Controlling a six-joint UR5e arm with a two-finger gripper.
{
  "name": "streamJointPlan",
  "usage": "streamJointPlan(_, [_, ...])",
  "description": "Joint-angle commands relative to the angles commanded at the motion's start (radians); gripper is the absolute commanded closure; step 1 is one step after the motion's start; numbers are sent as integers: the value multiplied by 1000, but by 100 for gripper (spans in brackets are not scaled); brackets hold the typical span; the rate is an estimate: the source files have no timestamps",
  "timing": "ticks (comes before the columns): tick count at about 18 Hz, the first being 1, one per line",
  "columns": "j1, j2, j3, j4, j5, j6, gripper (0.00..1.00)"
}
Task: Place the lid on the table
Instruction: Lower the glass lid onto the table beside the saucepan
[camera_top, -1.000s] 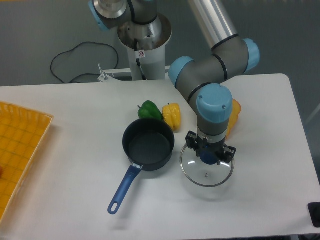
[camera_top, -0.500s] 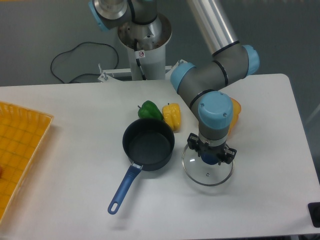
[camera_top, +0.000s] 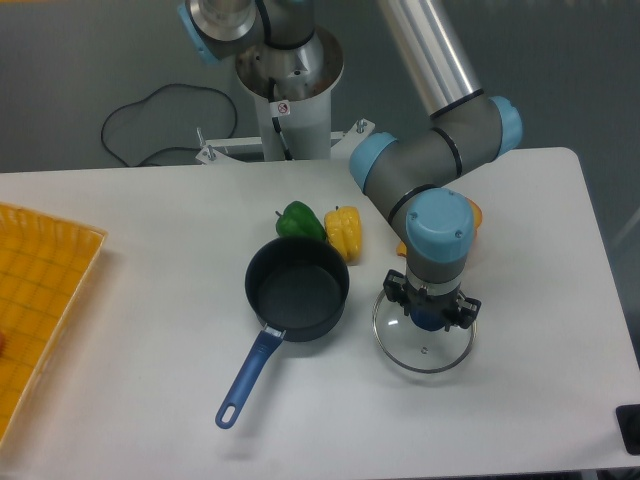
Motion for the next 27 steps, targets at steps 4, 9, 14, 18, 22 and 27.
streamJointPlan(4, [0,-9,0,8,0,0,56])
streamJointPlan(9, [-2,-17,-6,28,0,0,56])
streamJointPlan(14, [-2,-21,-8,29,0,0,55])
streamJointPlan(18, [-5,-25,-8,29,0,-2,55])
streamJointPlan(22, [-3,-17,-32,29,18,-2,55])
streamJointPlan(27, [-3,-15,-37,37,21,-9,55])
